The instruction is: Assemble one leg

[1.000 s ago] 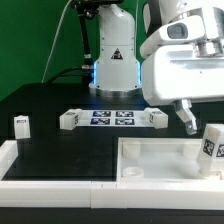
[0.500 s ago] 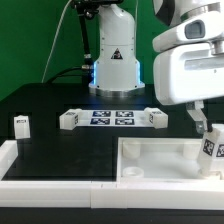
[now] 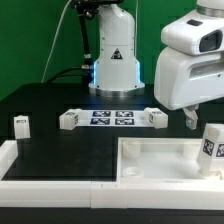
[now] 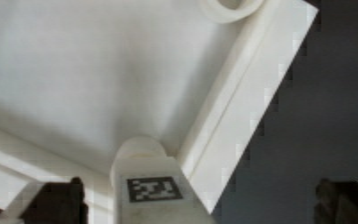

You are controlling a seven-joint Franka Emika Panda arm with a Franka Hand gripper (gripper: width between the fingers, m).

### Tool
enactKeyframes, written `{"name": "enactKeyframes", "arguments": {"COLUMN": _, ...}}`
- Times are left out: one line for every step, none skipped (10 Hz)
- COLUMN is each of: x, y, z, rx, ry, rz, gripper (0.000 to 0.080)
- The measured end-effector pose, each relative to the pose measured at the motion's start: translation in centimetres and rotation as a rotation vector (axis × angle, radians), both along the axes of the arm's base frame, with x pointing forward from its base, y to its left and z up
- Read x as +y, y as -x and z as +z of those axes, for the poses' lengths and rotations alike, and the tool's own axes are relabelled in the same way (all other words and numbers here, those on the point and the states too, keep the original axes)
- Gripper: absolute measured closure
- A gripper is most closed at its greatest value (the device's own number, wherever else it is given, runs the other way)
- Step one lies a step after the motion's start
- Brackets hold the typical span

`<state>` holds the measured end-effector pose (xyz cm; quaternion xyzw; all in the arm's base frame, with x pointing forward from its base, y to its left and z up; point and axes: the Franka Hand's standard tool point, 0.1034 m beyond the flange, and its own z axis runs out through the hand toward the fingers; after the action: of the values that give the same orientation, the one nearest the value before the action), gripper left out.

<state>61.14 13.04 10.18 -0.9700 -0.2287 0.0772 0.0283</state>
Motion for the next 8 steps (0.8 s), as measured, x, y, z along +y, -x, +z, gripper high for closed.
{"name": "enactKeyframes", "arguments": {"x": 0.0, "y": 0.1, "z": 0.0, "rx": 0.001, "ry": 0.000, "rz": 0.000, "gripper": 0.0150}}
{"name": "enactKeyframes", "arguments": {"x": 0.0, "y": 0.1, "z": 0.0, "rx": 0.001, "ry": 0.000, "rz": 0.000, "gripper": 0.0150}}
{"name": "enactKeyframes", "arguments": {"x": 0.1, "y": -0.1, "z": -0.1, "rx": -0.009, "ry": 0.002, "rz": -0.020, "gripper": 0.0150}}
{"name": "enactKeyframes", "arguments": {"x": -0.4, "y": -0.5, "z": -0.2, "rx": -0.020, "ry": 0.004, "rz": -0.028, "gripper": 0.0150}}
{"name": "enactKeyframes", "arguments": {"x": -1.1, "y": -0.7, "z": -0.6, "rx": -0.021, "ry": 0.008, "rz": -0.038, "gripper": 0.0150}}
{"name": "enactKeyframes", "arguments": {"x": -1.1, "y": -0.7, "z": -1.2, "rx": -0.017, "ry": 0.011, "rz": -0.054, "gripper": 0.0150}}
{"name": "enactKeyframes", "arguments": {"x": -0.9, "y": -0.8, "z": -1.6, "rx": -0.015, "ry": 0.011, "rz": -0.053, "gripper": 0.0150}}
{"name": "enactKeyframes", "arguments": {"x": -1.1, "y": -0.8, "z": -1.8, "rx": -0.013, "ry": 0.010, "rz": -0.050, "gripper": 0.0150}}
